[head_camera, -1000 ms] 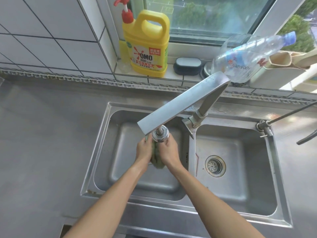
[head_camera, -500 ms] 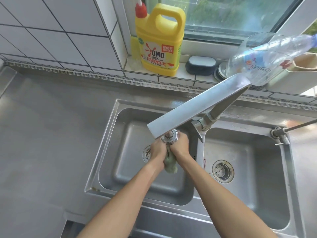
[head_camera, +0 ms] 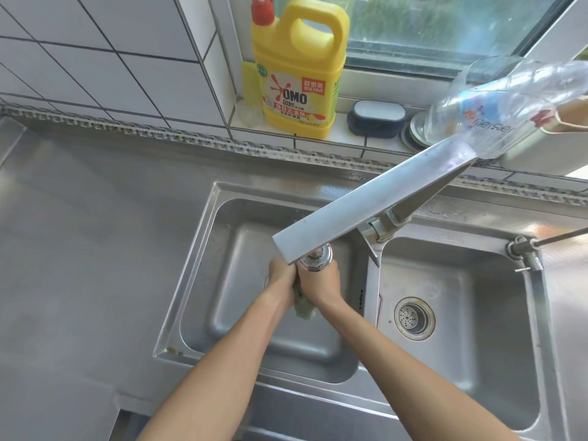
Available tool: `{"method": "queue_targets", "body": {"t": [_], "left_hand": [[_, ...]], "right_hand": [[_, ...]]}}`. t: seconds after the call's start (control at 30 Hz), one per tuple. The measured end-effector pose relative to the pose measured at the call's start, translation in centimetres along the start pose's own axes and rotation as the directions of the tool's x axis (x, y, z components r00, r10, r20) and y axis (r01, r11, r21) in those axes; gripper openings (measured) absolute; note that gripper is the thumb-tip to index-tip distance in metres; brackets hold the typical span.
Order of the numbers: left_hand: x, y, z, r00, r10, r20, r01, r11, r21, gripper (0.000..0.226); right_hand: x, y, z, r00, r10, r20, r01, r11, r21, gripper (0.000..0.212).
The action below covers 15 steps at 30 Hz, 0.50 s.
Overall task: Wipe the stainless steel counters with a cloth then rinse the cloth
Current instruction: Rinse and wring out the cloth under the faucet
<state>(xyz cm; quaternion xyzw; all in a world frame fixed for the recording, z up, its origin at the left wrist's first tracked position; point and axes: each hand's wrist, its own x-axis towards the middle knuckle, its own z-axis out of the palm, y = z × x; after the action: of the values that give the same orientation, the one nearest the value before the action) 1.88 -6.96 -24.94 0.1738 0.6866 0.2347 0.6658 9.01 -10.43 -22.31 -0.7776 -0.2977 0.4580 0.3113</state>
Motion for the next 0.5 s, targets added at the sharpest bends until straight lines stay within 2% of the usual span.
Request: {"method": "queue_targets", "body": {"t": [0.1,0.2,0.3,0.4,0.5], "left_hand": [[-0.4,-0.9,0.8,0.999,0.032,0.010,-0.032,0.999,0.004,0.028],[-1.2,-0.8,1.5,0.996,0.087,0.037,-0.089,0.995,0.040,0.022],[-0.8,0.2,0.7,0.997,0.062,0.039,-0.063,0.998,0.014,0.029],[-0.5,-0.8,0.7,0.997,0.074,-0.001,-0.074,0.996,0.043,0.038],[-1.1,-1.5,1.5,0.993,0.113,0.029,-0.115,0.990,0.076,0.027]], "right_hand": [[1.7,-0.3,-1.2,1.000,-0.011,0.004,0.011,1.000,0.024,0.033],[2.5,-0.1,-1.6,0.995,0.076,-0.062,-0.071,0.995,0.071,0.027],[0.0,0.0,-0.4,1.000,0.001,-0.013,-0.001,1.000,0.002,0.013],[0.8,0.1,-1.0,0.999,-0.039,0.003,0.039,0.999,-0.031,0.031],[2.0,0.1,-1.8,0.998,0.040,-0.058,-0.039,0.999,0.026,0.027]]}}
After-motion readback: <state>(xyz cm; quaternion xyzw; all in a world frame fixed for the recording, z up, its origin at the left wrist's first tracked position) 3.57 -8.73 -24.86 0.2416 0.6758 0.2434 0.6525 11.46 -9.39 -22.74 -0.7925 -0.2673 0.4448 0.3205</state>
